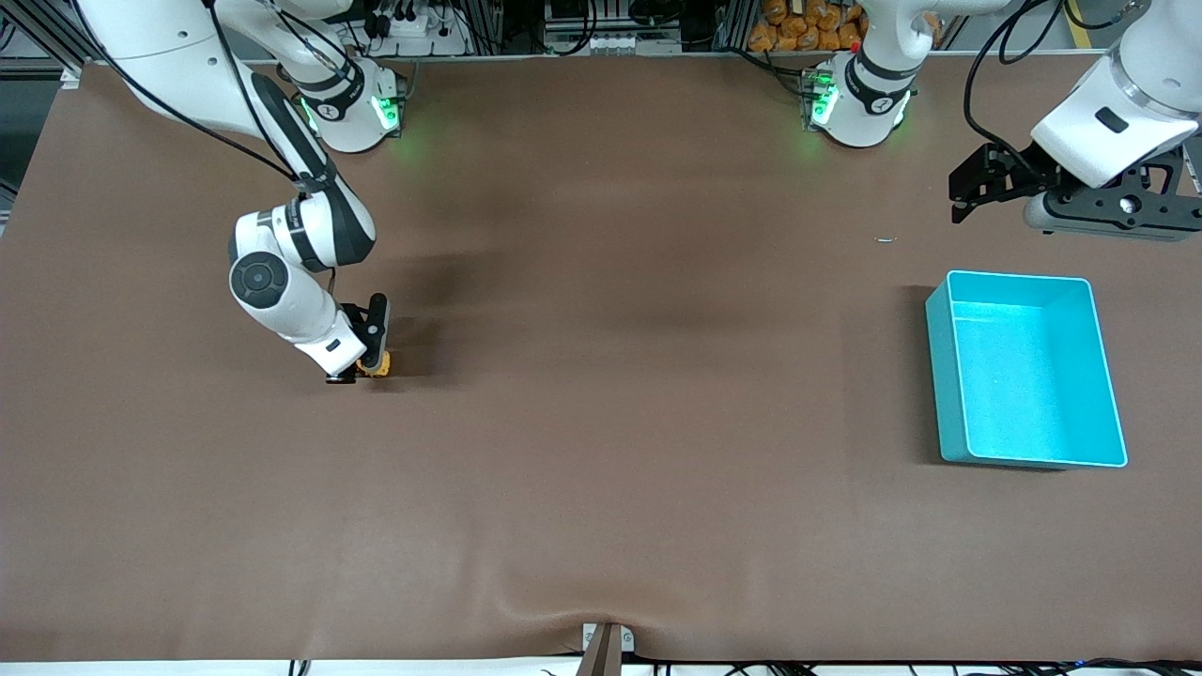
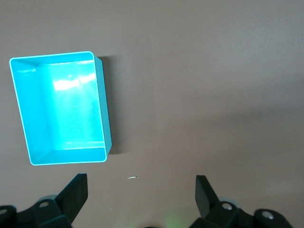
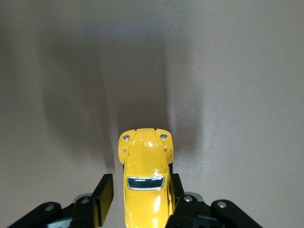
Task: Wind and store yellow beetle car
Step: 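Close the right gripper on the yellow car and press it down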
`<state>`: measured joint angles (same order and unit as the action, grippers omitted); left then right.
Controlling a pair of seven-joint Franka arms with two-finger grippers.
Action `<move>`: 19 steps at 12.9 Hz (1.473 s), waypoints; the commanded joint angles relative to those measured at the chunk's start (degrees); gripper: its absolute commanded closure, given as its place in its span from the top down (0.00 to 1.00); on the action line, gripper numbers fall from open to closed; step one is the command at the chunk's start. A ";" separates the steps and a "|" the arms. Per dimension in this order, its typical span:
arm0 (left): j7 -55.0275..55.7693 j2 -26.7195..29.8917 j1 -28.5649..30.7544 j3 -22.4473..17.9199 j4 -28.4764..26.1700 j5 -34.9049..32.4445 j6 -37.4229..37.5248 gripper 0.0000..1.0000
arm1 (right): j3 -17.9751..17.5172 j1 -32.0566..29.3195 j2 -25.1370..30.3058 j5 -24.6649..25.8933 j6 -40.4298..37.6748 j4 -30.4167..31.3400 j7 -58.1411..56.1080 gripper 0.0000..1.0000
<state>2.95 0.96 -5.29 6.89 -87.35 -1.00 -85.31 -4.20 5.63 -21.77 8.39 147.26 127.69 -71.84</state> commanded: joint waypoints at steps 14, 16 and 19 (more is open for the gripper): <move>-1.20 0.00 0.11 0.23 0.69 -0.23 0.41 1.00 | 2.00 -0.09 -2.22 2.33 0.40 -0.07 -0.49 0.46; -1.11 0.00 0.19 0.23 0.69 -0.23 0.41 1.00 | 1.91 -1.23 -2.84 2.33 0.40 -0.51 -0.58 0.46; -1.11 0.00 0.19 0.23 0.69 -0.23 0.41 1.00 | 1.91 -1.41 -2.84 2.33 0.22 -0.69 -1.81 0.47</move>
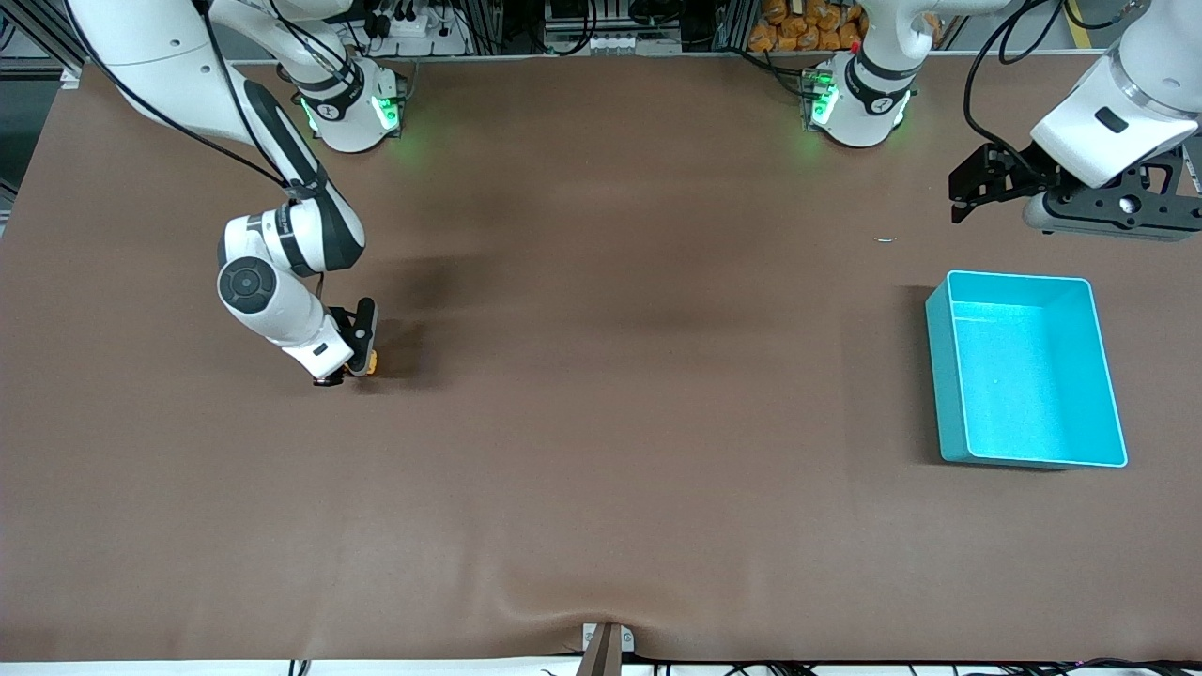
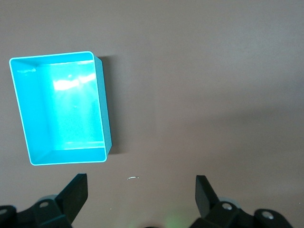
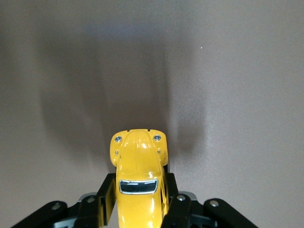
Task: Wind and store yellow beetle car
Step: 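Drag the held car backward along the table with the right gripper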
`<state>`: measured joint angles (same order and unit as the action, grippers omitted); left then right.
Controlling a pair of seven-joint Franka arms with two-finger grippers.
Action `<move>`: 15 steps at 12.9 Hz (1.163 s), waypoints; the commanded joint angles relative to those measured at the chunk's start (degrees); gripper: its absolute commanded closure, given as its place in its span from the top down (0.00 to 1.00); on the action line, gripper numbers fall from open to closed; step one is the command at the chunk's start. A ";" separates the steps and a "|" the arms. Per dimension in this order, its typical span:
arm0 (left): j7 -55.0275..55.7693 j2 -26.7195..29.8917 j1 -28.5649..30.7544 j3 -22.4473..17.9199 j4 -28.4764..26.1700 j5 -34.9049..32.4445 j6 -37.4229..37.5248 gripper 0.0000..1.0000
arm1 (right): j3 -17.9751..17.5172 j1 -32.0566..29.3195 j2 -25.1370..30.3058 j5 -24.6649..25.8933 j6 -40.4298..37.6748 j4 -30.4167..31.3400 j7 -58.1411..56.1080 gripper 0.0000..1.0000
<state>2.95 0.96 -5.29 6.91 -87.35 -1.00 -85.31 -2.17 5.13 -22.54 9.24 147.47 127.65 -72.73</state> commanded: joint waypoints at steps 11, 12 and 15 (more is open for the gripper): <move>-1.11 0.00 0.19 0.21 0.69 -0.23 0.41 1.00 | -0.11 -7.24 -3.13 1.39 -0.61 -1.79 -9.09 0.44; -1.11 0.00 0.19 0.21 0.69 -0.23 0.41 1.00 | -0.11 -8.11 -3.13 1.39 -0.61 -1.79 -10.05 0.44; -1.11 0.00 0.11 0.21 0.69 -0.23 0.41 1.00 | -0.11 -10.13 -3.13 1.48 -0.69 -1.79 -12.60 0.44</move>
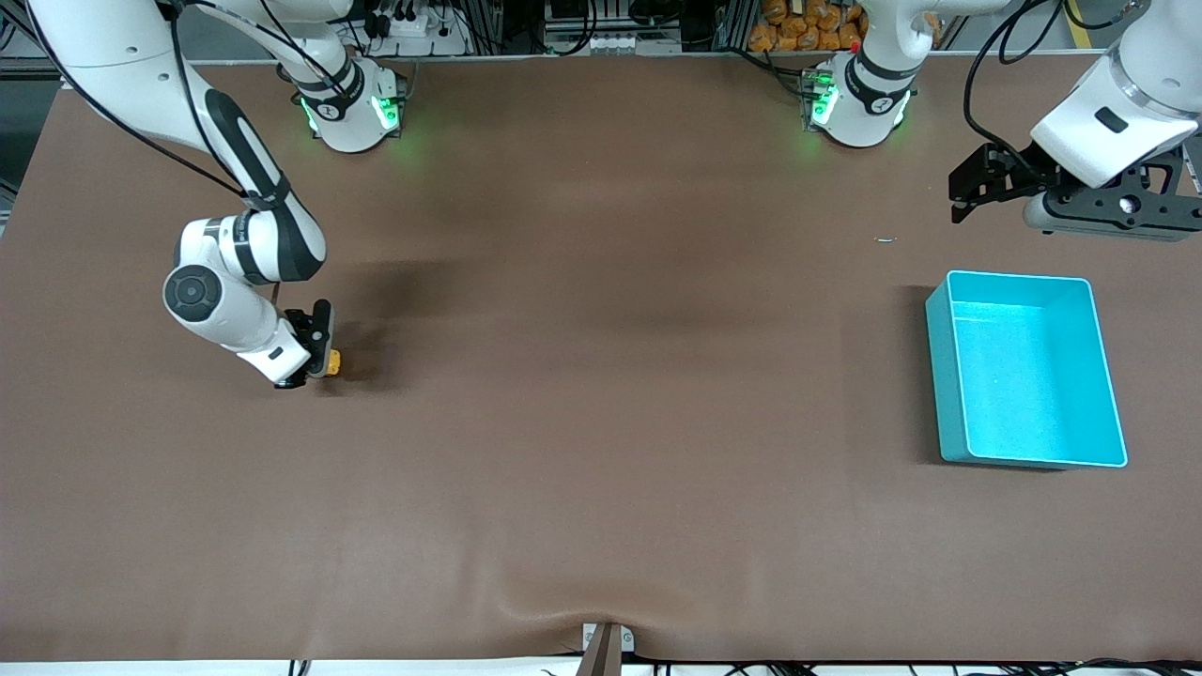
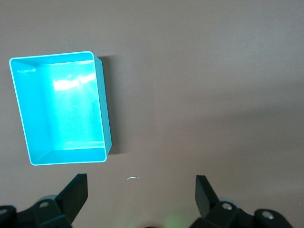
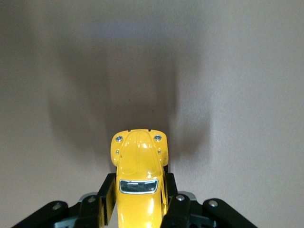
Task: Wind and store yellow beetle car
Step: 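Drag the held car backward along the table with the right gripper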
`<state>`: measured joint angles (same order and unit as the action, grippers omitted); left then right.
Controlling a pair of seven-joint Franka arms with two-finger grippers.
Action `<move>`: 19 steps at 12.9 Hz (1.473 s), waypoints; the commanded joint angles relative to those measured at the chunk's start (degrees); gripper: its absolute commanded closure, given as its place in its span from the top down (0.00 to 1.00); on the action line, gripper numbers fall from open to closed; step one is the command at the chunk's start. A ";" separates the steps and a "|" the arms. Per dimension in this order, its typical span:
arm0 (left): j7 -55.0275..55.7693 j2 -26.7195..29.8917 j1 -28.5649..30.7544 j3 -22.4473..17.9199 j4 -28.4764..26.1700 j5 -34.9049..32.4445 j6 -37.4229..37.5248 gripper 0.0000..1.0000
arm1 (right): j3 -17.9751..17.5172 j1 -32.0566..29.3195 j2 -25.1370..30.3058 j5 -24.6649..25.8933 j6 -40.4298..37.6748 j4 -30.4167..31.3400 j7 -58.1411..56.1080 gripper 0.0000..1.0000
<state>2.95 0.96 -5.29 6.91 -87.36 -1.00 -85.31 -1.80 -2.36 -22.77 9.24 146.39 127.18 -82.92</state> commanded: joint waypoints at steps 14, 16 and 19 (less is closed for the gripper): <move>-1.11 -0.08 0.19 0.21 0.70 -0.23 0.41 1.00 | -0.58 -8.10 -2.80 1.30 -3.39 -2.82 -5.58 0.45; -1.11 -0.08 0.19 0.21 0.70 -0.23 0.41 1.00 | -0.58 -8.19 -2.80 1.30 -3.30 -2.82 -5.93 0.45; -1.11 -0.08 0.19 0.21 0.70 -0.23 0.41 1.00 | -0.58 -8.71 -2.80 1.30 -3.22 -3.17 -6.81 0.45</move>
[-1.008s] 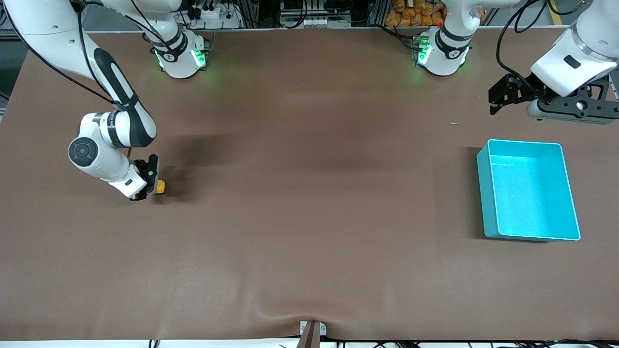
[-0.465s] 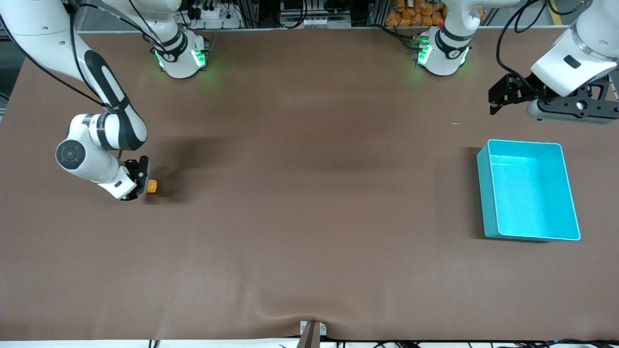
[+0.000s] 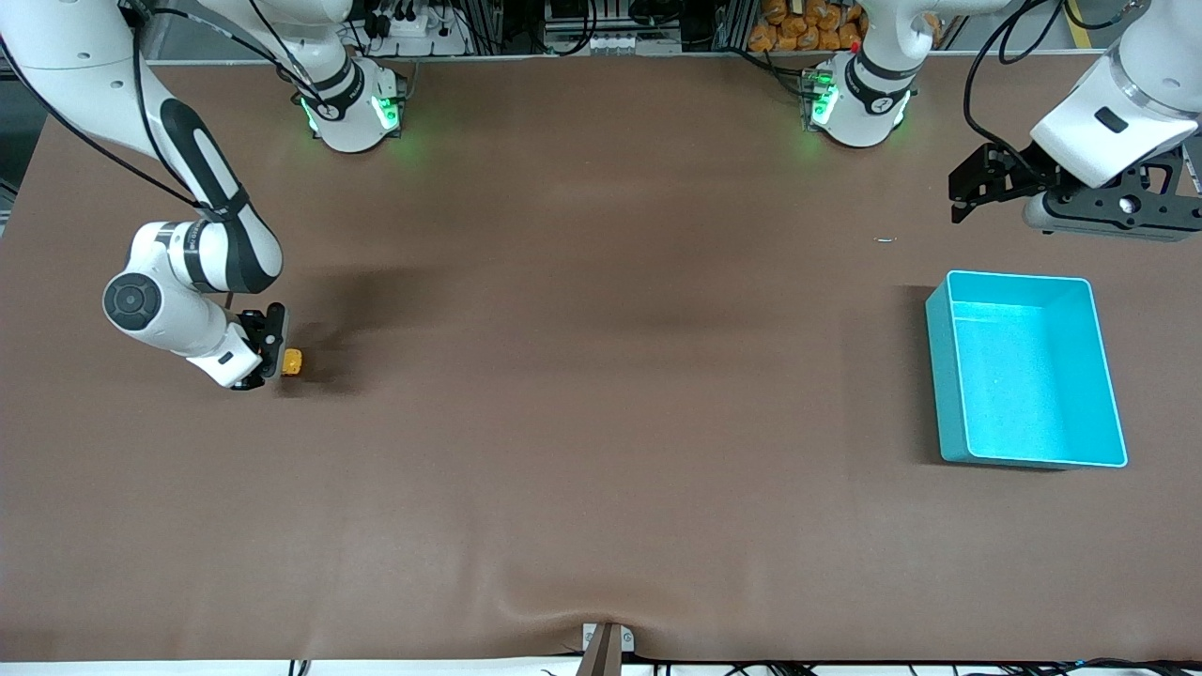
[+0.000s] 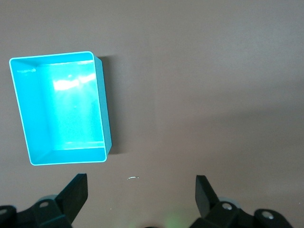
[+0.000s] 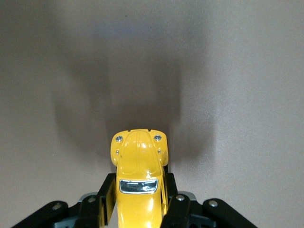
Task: Wind and store yellow beetle car
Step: 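Drag the held car backward along the table with the right gripper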
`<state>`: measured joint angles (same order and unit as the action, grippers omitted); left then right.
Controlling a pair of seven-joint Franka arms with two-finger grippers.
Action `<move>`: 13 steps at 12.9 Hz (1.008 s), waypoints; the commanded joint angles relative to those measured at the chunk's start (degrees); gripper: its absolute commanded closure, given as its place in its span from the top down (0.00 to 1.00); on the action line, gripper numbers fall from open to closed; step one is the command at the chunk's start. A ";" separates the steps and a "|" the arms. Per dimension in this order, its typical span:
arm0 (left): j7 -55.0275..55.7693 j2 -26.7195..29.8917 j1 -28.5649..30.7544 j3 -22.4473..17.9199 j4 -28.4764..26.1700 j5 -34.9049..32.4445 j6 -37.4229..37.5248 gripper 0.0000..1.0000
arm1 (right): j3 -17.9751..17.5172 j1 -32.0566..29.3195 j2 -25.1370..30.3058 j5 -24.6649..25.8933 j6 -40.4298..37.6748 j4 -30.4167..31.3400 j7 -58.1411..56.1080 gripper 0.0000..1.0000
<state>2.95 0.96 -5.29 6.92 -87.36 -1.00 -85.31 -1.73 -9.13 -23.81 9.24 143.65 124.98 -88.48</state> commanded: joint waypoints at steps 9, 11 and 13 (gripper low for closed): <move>-1.11 -0.08 0.19 0.20 0.70 -0.23 0.41 1.00 | -0.65 -3.52 -1.85 1.30 -0.39 -1.48 -2.39 0.54; -1.11 -0.08 0.19 0.20 0.70 -0.23 0.41 1.00 | -0.65 -4.31 -1.68 1.04 -1.00 -2.97 -2.31 1.00; -1.11 -0.08 0.19 0.20 0.70 -0.23 0.41 1.00 | -0.73 -4.40 -1.50 0.95 -8.70 -7.79 -2.57 1.00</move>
<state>2.95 0.96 -5.29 6.92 -87.36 -1.00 -85.31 -1.59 -12.23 -24.67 9.25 140.97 122.25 -90.16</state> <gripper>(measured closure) 0.000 0.256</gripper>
